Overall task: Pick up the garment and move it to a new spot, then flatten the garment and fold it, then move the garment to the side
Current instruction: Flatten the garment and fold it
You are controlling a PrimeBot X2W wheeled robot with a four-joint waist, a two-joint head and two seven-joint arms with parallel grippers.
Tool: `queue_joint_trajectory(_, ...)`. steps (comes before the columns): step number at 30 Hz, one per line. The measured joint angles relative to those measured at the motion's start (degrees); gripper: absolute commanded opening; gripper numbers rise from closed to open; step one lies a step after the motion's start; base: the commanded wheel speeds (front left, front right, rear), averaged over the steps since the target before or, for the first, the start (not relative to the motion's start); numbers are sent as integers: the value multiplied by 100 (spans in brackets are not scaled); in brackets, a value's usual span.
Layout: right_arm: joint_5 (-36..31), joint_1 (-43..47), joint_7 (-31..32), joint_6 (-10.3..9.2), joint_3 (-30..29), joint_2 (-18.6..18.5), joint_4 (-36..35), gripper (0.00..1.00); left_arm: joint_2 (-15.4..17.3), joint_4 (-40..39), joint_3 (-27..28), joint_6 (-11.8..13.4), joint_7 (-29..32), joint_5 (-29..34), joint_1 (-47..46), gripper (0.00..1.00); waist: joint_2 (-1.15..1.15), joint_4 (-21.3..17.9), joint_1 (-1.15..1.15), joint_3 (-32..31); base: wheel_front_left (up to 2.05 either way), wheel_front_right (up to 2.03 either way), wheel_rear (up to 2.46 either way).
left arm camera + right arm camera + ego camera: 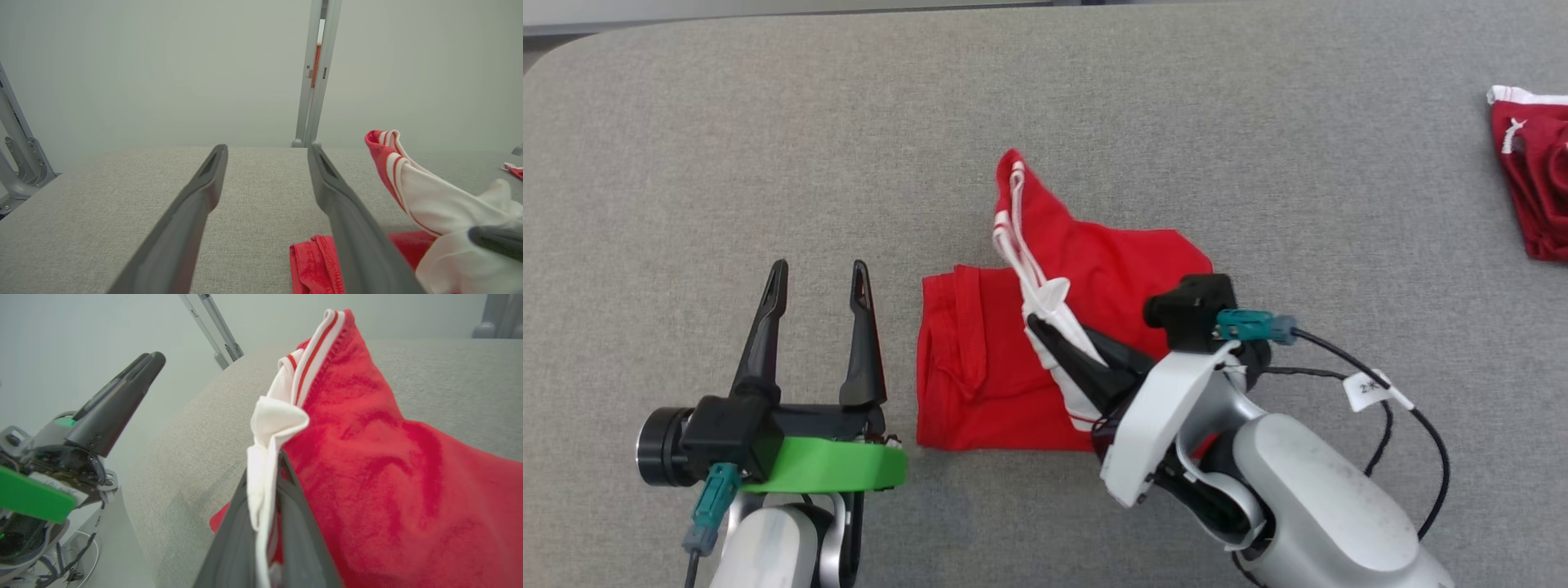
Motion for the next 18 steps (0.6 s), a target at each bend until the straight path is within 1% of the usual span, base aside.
queue_joint_trajectory(2, 93, -78, -165, 0, 132, 183, 309, 0, -32, 18, -14, -25, -1, 9, -15, 100, 0, 49, 0, 56, 0, 0, 0)
queue_joint_trajectory(4, 163, -166, -313, 0, 296, 282, 646, 0, -52, 48, -26, -56, 0, 25, -42, 100, 0, 95, 0, 121, 0, 0, 0)
queue_joint_trajectory(5, 234, -192, -407, 0, 367, 310, 730, 18, -56, 65, -30, -66, -1, 40, -47, 100, 0, 110, 0, 148, 0, 0, 0)
queue_joint_trajectory(6, 309, -240, -516, 0, 468, 337, 825, 84, -62, 82, -26, -69, 0, 57, -55, 100, 0, 125, 0, 181, 0, 0, 0)
queue_joint_trajectory(7, 321, -304, -657, 0, 556, 361, 913, 100, -69, 91, -21, -82, 0, 62, -70, 100, 0, 135, 0, 211, 0, 0, 0)
queue_joint_trajectory(12, 415, -576, -1639, 0, 788, 376, 987, 100, -105, 114, 23, -132, 0, 104, -107, 100, 0, 132, 0, 287, 0, 0, 0)
queue_joint_trajectory(14, 412, -678, -2084, 0, 853, 294, 929, 100, -121, 129, 48, -137, 0, 110, -108, 100, 0, 115, 0, 280, 0, 0, 0)
queue_joint_trajectory(16, 288, -762, -2343, 0, 778, 135, 853, 100, -132, 136, 75, -143, 0, 121, -108, 100, 0, 95, 0, 266, 0, 0, 0)
queue_joint_trajectory(18, 90, -780, -2486, 0, 466, -67, 735, 100, -143, 145, 115, -144, 0, 133, -107, 100, 0, 65, 0, 242, 0, 0, 0)
